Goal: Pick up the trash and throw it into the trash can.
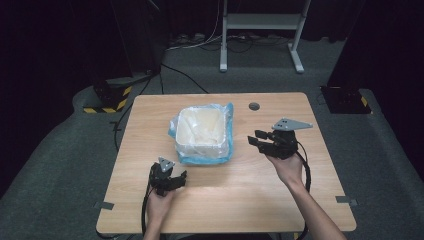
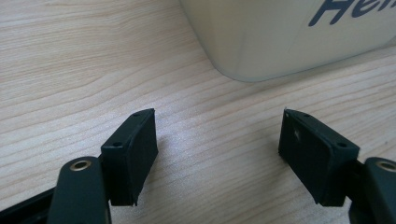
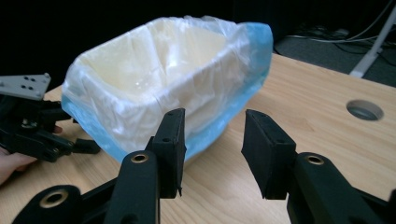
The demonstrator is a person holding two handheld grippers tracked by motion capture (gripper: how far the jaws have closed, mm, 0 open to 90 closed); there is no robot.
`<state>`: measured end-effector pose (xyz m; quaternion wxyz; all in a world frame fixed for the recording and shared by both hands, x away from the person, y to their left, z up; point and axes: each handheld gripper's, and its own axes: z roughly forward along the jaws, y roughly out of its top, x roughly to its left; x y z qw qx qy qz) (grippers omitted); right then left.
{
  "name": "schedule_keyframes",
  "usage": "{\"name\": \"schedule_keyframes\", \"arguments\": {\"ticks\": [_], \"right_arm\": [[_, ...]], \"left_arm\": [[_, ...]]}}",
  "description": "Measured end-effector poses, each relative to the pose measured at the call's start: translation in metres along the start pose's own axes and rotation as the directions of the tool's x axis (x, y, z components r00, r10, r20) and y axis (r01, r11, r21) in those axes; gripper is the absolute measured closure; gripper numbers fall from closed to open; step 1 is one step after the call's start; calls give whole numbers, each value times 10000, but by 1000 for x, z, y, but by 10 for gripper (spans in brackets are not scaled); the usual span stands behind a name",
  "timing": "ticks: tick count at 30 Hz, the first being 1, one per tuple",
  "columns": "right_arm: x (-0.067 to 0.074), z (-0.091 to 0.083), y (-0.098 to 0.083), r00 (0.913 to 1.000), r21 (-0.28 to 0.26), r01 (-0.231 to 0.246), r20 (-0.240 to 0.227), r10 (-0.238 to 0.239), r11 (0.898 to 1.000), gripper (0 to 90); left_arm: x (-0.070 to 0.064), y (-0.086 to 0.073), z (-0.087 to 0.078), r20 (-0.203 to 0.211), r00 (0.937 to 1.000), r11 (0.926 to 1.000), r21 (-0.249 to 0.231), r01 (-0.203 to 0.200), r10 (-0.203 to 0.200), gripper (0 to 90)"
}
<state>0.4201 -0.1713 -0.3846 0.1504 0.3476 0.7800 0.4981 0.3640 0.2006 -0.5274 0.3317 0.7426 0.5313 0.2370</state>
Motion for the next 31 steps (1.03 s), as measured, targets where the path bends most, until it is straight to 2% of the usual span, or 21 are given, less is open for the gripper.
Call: {"name": "schedule_keyframes", "arguments": {"ticks": [5, 10, 12, 17, 21, 24, 26, 29, 31], "right_arm": [[-2, -4, -17, 9996, -50, -172, 213, 173, 9998, 586], [-4, -1, -50, 9970, 283, -230, 745, 209, 9993, 576], [-5, 3, -66, 9962, 374, -401, 783, 371, 9985, 574], [-9, 20, -103, 9878, 1062, -540, 1510, 376, 9929, 567], [-11, 32, -124, 9799, 1578, -660, 1967, 341, 9853, 549], [-13, 39, -136, 9759, 1924, -828, 2146, 404, 9778, 524], [-11, 39, -136, 9723, 2034, -720, 2325, 233, 9765, 478], [-6, 41, -136, 9695, 2194, -294, 2437, -256, 9752, 450], [-8, 41, -136, 9707, 2172, -412, 2400, -125, 9753, 444]], "left_arm": [[0, 0, 0, -1, 10000, 10000, 3, -3, 3, 276], [0, 0, 0, -2, 10000, 10000, 0, -1, 1, 276], [0, 0, 0, -1, 10000, 10000, 0, 0, 0, 276], [0, 0, 0, -1, 10000, 10000, 2, -2, 2, 277], [0, 0, 0, 1, 10000, 10000, 3, -2, 2, 277], [0, 0, 0, -10, 10000, 10000, 1, 1, -1, 276], [0, 0, 0, -18, 10000, 10000, 5, -5, 5, 276], [0, 0, 0, -12, 10000, 10000, 7, 1, -1, 276], [0, 0, 0, -14, 10000, 10000, 4, 7, -7, 276]]}}
